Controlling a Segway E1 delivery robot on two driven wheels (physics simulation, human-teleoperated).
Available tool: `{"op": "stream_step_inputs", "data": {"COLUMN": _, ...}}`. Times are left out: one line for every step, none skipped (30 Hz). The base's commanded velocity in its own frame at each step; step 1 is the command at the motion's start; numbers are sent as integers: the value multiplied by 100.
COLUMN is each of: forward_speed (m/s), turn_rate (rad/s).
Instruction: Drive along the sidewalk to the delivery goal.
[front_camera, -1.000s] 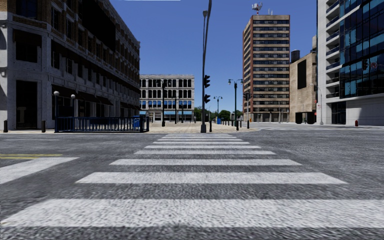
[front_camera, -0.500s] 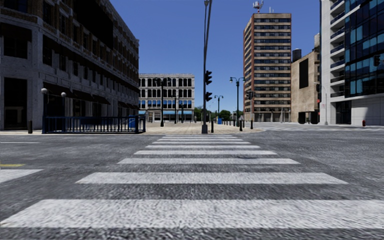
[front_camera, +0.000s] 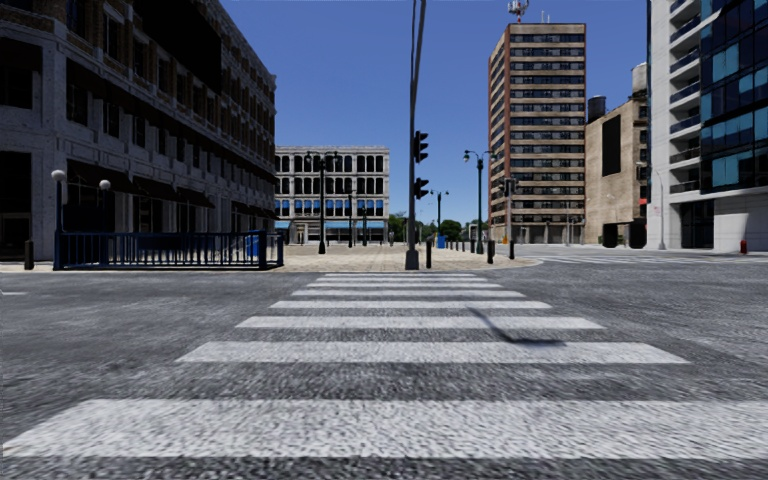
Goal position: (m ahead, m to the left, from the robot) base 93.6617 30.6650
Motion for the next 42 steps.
{"op": "stream_step_inputs", "data": {"forward_speed": 200, "turn_rate": 0}}
{"op": "stream_step_inputs", "data": {"forward_speed": 200, "turn_rate": 0}}
{"op": "stream_step_inputs", "data": {"forward_speed": 200, "turn_rate": 0}}
{"op": "stream_step_inputs", "data": {"forward_speed": 200, "turn_rate": 0}}
{"op": "stream_step_inputs", "data": {"forward_speed": 200, "turn_rate": 0}}
{"op": "stream_step_inputs", "data": {"forward_speed": 200, "turn_rate": 0}}
{"op": "stream_step_inputs", "data": {"forward_speed": 200, "turn_rate": 0}}
{"op": "stream_step_inputs", "data": {"forward_speed": 200, "turn_rate": 0}}
{"op": "stream_step_inputs", "data": {"forward_speed": 200, "turn_rate": 0}}
{"op": "stream_step_inputs", "data": {"forward_speed": 200, "turn_rate": 0}}
{"op": "stream_step_inputs", "data": {"forward_speed": 200, "turn_rate": 0}}
{"op": "stream_step_inputs", "data": {"forward_speed": 200, "turn_rate": 0}}
{"op": "stream_step_inputs", "data": {"forward_speed": 200, "turn_rate": 0}}
{"op": "stream_step_inputs", "data": {"forward_speed": 200, "turn_rate": 0}}
{"op": "stream_step_inputs", "data": {"forward_speed": 200, "turn_rate": 0}}
{"op": "stream_step_inputs", "data": {"forward_speed": 200, "turn_rate": 0}}
{"op": "stream_step_inputs", "data": {"forward_speed": 200, "turn_rate": 0}}
{"op": "stream_step_inputs", "data": {"forward_speed": 200, "turn_rate": 0}}
{"op": "stream_step_inputs", "data": {"forward_speed": 200, "turn_rate": 0}}
{"op": "stream_step_inputs", "data": {"forward_speed": 200, "turn_rate": 0}}
{"op": "stream_step_inputs", "data": {"forward_speed": 200, "turn_rate": 0}}
{"op": "stream_step_inputs", "data": {"forward_speed": 200, "turn_rate": 0}}
{"op": "stream_step_inputs", "data": {"forward_speed": 200, "turn_rate": 0}}
{"op": "stream_step_inputs", "data": {"forward_speed": 200, "turn_rate": 0}}
{"op": "stream_step_inputs", "data": {"forward_speed": 200, "turn_rate": 0}}
{"op": "stream_step_inputs", "data": {"forward_speed": 200, "turn_rate": 0}}
{"op": "stream_step_inputs", "data": {"forward_speed": 200, "turn_rate": 0}}
{"op": "stream_step_inputs", "data": {"forward_speed": 200, "turn_rate": 0}}
{"op": "stream_step_inputs", "data": {"forward_speed": 200, "turn_rate": 0}}
{"op": "stream_step_inputs", "data": {"forward_speed": 200, "turn_rate": 0}}
{"op": "stream_step_inputs", "data": {"forward_speed": 200, "turn_rate": 0}}
{"op": "stream_step_inputs", "data": {"forward_speed": 200, "turn_rate": 0}}
{"op": "stream_step_inputs", "data": {"forward_speed": 200, "turn_rate": 0}}
{"op": "stream_step_inputs", "data": {"forward_speed": 200, "turn_rate": 0}}
{"op": "stream_step_inputs", "data": {"forward_speed": 200, "turn_rate": 0}}
{"op": "stream_step_inputs", "data": {"forward_speed": 200, "turn_rate": 0}}
{"op": "stream_step_inputs", "data": {"forward_speed": 200, "turn_rate": 0}}
{"op": "stream_step_inputs", "data": {"forward_speed": 200, "turn_rate": 0}}
{"op": "stream_step_inputs", "data": {"forward_speed": 200, "turn_rate": 0}}
{"op": "stream_step_inputs", "data": {"forward_speed": 200, "turn_rate": 0}}
{"op": "stream_step_inputs", "data": {"forward_speed": 200, "turn_rate": 0}}
{"op": "stream_step_inputs", "data": {"forward_speed": 200, "turn_rate": 0}}
